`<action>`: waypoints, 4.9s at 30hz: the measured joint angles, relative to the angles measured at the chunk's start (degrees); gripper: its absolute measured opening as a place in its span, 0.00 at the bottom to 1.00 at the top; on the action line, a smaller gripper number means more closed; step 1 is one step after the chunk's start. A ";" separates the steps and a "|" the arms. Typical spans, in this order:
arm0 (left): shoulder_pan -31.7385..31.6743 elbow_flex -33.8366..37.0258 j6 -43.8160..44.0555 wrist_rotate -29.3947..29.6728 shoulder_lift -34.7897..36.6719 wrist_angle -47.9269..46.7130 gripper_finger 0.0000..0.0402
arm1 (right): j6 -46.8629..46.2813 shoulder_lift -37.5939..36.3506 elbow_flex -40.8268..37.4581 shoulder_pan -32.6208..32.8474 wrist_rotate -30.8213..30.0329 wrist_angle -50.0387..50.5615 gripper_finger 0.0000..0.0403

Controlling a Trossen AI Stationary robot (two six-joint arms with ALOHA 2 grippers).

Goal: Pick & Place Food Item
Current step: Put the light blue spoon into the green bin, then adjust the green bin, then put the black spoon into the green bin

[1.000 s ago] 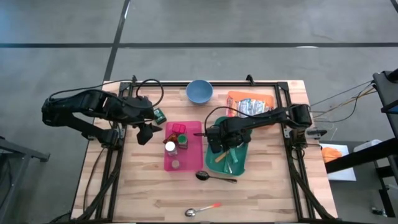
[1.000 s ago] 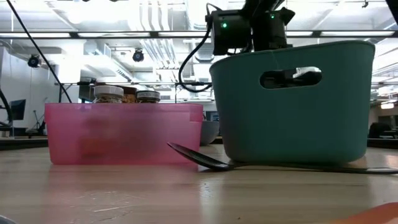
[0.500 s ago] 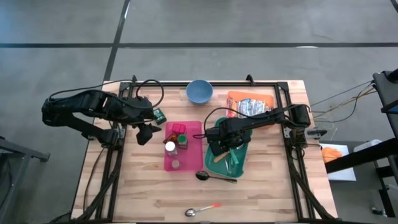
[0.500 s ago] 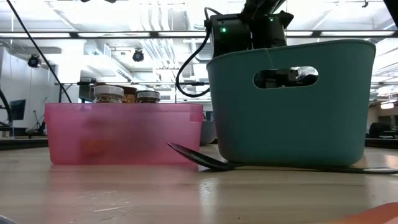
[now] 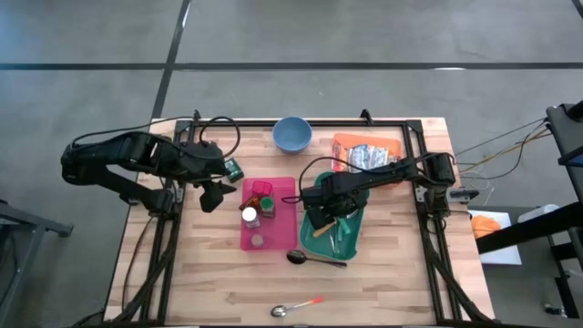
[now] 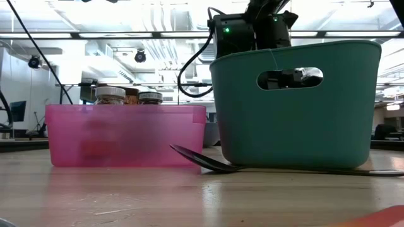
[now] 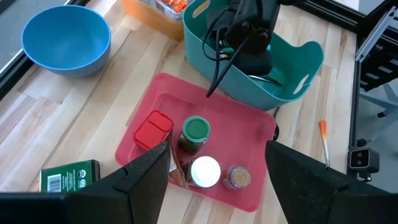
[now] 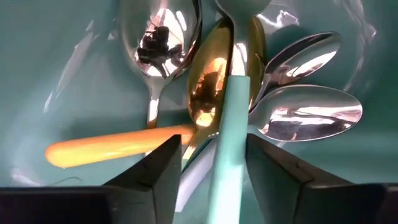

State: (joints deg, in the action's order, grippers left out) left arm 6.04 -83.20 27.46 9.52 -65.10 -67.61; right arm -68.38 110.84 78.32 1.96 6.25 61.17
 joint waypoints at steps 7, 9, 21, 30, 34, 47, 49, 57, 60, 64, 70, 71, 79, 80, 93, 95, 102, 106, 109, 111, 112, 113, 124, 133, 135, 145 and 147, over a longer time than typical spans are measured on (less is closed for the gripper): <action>0.00 0.28 0.00 0.00 -0.04 -0.16 0.65 | 1.11 -2.88 0.00 0.07 -0.13 -0.12 0.51; 0.00 0.28 0.00 0.00 -0.04 -0.17 0.65 | 1.14 -4.65 0.23 0.18 -1.22 0.11 0.52; -0.02 2.46 0.04 -0.01 -0.04 -0.01 0.65 | 10.19 -11.26 7.34 5.21 -3.44 -1.66 0.52; -0.02 3.04 0.90 -0.02 -0.02 0.21 0.65 | 25.60 -10.15 10.53 15.73 -4.92 -10.03 0.52; -0.02 3.02 1.11 -0.03 0.00 0.39 0.65 | 30.79 -10.15 9.25 20.21 -8.93 -10.77 0.52; -0.02 3.02 2.62 -0.05 0.00 0.54 0.65 | 28.47 -10.15 4.21 28.69 -8.51 -9.92 0.47; -0.02 3.02 2.80 -0.06 0.00 0.54 0.65 | 28.50 -10.15 3.68 29.03 -7.84 -9.68 0.42; -0.02 3.02 2.80 -0.04 0.00 0.54 0.65 | 24.47 -10.15 0.79 27.57 -8.16 -0.24 0.11; -0.02 3.02 2.80 -0.06 0.00 0.56 0.65 | 25.27 -10.18 0.48 26.67 -10.39 0.17 0.04; -0.02 3.02 3.02 -0.07 0.00 0.56 0.65 | 28.85 -10.17 0.47 25.76 -12.27 0.39 0.04; -0.02 3.02 3.04 -0.07 0.00 0.56 0.65 | 33.80 -10.17 0.46 25.76 -12.88 3.45 0.04; -0.02 3.02 3.02 -0.07 0.00 0.56 0.65 | 34.36 -10.21 0.46 25.79 -12.81 3.75 0.04; -0.01 3.02 3.02 -0.07 0.00 0.56 0.65 | 29.20 -10.98 1.95 25.75 -12.27 5.02 0.04; 0.00 3.02 3.02 -0.07 0.00 0.54 0.65 | 28.72 -10.98 2.19 25.75 -12.24 5.12 0.04; -0.01 3.02 3.01 -0.07 0.00 0.54 0.65 | 29.19 -11.01 4.33 25.77 -12.44 6.04 0.29; -0.02 3.02 3.02 -0.07 0.00 0.54 0.65 | 29.30 -11.03 4.35 25.75 -12.44 6.44 0.36; -0.02 3.02 3.86 -0.09 0.00 0.52 0.65 | 25.11 -11.03 6.29 25.75 -12.62 8.04 0.48; 0.00 3.02 3.89 -0.09 0.00 0.52 0.65 | 25.11 -11.03 10.10 26.33 -15.23 7.62 0.47; -0.01 3.02 3.93 -0.09 0.00 0.52 0.65 | 26.60 -11.05 12.93 27.06 -17.18 3.48 0.43; -0.01 3.02 4.06 -0.09 0.00 0.52 0.65 | 29.32 -10.71 14.18 27.68 -17.29 -0.83 0.38; 0.00 3.02 4.10 -0.09 0.00 0.52 0.65 | 30.78 -10.53 14.59 28.08 -17.32 -2.69 0.36; 0.00 3.02 4.11 -0.09 0.00 0.52 0.65 | 32.18 -10.10 14.97 28.45 -17.36 -4.07 0.33; 0.00 3.02 4.11 -0.11 0.00 0.50 0.65 | 44.38 -1.65 15.89 31.20 -18.01 -7.56 0.14; 0.00 3.02 4.11 -0.09 0.00 0.50 0.65 | 70.33 6.92 16.39 31.80 -18.12 -7.57 0.13; 0.00 3.02 4.13 -0.09 0.00 0.50 0.65 | 70.94 8.59 16.48 31.42 -18.34 -7.60 0.13; 0.00 5.84 7.10 -1.20 0.02 0.46 0.65 | 68.20 12.90 16.33 29.04 -19.02 -8.31 0.13; 0.00 6.53 7.10 -1.56 0.00 0.50 0.65 | 66.32 12.61 16.28 28.45 -18.92 -8.71 0.13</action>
State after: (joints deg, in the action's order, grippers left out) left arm 6.04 -76.66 34.57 7.96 -65.10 -67.11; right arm -2.06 123.45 94.61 30.41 -12.67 52.46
